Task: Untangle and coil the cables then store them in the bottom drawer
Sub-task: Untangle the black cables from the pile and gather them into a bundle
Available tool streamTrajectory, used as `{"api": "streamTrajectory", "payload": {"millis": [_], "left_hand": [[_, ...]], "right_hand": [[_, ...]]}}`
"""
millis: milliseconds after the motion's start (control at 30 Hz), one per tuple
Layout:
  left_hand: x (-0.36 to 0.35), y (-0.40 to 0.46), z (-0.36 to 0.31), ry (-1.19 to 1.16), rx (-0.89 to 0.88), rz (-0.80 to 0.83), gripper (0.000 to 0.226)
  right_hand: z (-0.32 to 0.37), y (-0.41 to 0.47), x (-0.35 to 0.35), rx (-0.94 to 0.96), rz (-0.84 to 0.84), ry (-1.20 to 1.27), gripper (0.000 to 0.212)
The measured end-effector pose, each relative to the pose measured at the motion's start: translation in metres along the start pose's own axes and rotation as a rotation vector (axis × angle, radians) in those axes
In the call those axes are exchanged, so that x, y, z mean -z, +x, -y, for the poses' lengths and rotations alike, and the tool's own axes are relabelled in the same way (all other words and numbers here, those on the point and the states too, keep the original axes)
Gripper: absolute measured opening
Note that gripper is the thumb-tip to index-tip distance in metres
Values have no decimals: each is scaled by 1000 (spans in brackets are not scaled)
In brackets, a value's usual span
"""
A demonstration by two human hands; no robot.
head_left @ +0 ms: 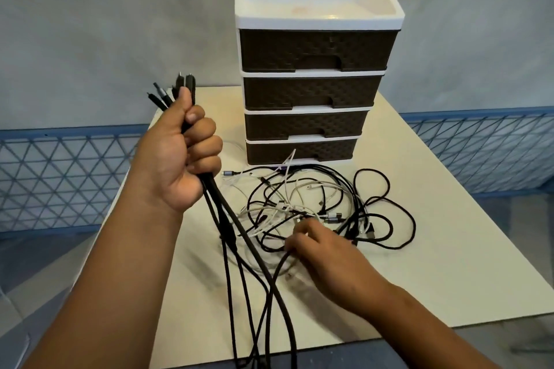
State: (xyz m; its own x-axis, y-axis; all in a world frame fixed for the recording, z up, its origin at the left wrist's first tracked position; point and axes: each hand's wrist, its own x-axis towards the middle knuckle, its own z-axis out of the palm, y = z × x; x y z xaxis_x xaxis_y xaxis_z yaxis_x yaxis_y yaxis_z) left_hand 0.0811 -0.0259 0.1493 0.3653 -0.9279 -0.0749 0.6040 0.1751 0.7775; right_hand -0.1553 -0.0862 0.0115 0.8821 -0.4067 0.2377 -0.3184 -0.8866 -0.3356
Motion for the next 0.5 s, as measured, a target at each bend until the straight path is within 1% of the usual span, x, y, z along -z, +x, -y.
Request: {"api": "streamTrajectory", "payload": {"millis": [100, 167, 233, 267, 333, 367, 433, 500], "left_hand": [[-2, -3, 9, 138, 46, -27, 41], [-6, -5, 18, 246, 69, -19, 35], [-13, -8, 26, 367, 99, 28, 28], [-18, -10, 30, 413, 113, 74, 30], [-27, -10, 40, 477, 127, 130, 48], [-32, -12, 44, 498, 117, 142, 43], [-42, -11, 53, 497, 85, 174, 7], [-49, -9, 57, 465, 74, 157, 17]], "right_hand": [[3, 19, 47, -50, -221, 102, 18], [8, 33, 80, -75, -327, 173, 17], [16, 47, 108, -110, -362, 257, 17], [21, 54, 120, -104, -372, 291, 17], [33, 67, 139, -66, -371, 327, 14], [39, 73, 145, -45, -362, 350, 12], [47, 84, 154, -7, -354, 415, 10], [53, 92, 158, 15, -359, 461, 9]]}}
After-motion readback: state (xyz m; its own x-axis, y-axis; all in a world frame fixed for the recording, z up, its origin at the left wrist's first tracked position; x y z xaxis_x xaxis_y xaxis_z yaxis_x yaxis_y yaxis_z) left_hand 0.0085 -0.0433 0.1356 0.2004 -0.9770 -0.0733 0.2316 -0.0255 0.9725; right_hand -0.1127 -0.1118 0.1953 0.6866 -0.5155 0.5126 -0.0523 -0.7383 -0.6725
